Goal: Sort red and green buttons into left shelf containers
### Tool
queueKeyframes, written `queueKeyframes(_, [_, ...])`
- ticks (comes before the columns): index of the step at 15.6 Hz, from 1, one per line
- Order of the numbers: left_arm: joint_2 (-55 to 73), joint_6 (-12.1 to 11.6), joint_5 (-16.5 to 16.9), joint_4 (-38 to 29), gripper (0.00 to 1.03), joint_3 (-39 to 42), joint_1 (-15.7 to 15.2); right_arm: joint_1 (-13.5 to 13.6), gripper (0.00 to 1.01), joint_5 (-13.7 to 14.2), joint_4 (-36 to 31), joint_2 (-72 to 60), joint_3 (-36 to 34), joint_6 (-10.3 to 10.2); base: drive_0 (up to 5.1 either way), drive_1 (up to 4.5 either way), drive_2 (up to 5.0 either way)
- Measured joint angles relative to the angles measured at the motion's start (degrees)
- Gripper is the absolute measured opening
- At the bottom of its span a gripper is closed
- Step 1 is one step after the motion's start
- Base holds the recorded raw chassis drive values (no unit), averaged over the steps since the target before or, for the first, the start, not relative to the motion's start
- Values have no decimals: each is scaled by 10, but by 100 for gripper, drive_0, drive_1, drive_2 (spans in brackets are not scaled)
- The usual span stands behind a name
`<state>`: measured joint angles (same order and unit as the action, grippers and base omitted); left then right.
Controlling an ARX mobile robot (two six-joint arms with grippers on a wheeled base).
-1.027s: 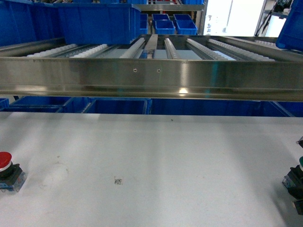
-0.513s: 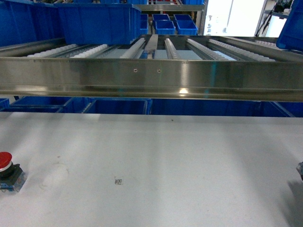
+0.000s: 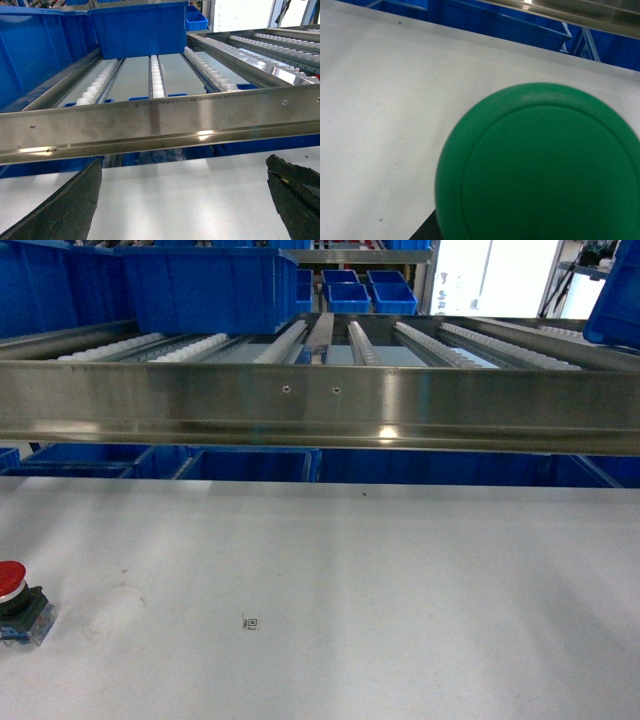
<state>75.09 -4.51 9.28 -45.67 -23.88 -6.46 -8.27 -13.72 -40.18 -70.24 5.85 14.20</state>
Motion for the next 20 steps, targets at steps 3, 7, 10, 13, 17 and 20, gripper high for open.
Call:
queueKeyframes(3, [0,0,0,0,98,0,0,-15,27,-32,151,247,-28,-11,0,0,0])
queueKeyframes(7, [0,0,0,0,98,0,0,-15,27,-32,155,245,-28,-11,0,0,0])
queueKeyframes(10, [12,12,-11,8,98,9,-11,-15,27,-32,155,245,-28,-11,0,0,0])
queueKeyframes(13, [74,21,-40,28,98,17,-23,-15,27,-32,155,245,-28,-11,0,0,0])
queueKeyframes(17, [178,12,-47,84,98,-56,-12,-15,27,-32,155,245,-28,-11,0,0,0])
queueKeyframes(20, [238,0,-51,114,98,-101,-18,-15,27,-32,155,245,-28,-11,0,0,0])
